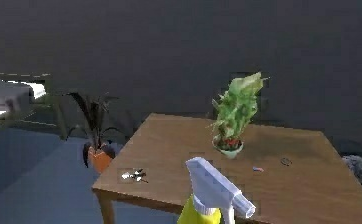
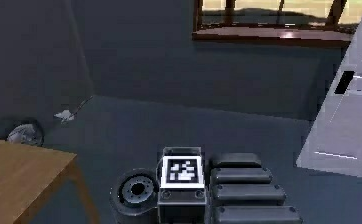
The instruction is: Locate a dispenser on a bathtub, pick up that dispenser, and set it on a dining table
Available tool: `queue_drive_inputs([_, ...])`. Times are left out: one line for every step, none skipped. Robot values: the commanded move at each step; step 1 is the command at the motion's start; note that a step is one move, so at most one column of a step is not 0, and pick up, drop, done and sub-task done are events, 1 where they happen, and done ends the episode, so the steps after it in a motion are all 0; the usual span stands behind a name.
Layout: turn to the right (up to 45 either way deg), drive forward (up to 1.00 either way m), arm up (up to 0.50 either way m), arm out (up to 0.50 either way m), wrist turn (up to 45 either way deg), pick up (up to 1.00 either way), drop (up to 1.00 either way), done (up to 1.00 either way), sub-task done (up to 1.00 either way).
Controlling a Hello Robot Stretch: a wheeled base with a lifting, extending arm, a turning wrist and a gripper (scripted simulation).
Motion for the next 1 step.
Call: queue_drive_inputs([-15.0, 0.0, 0.0, 0.0, 0.0, 0.0, 0.0, 0.0, 0.0])
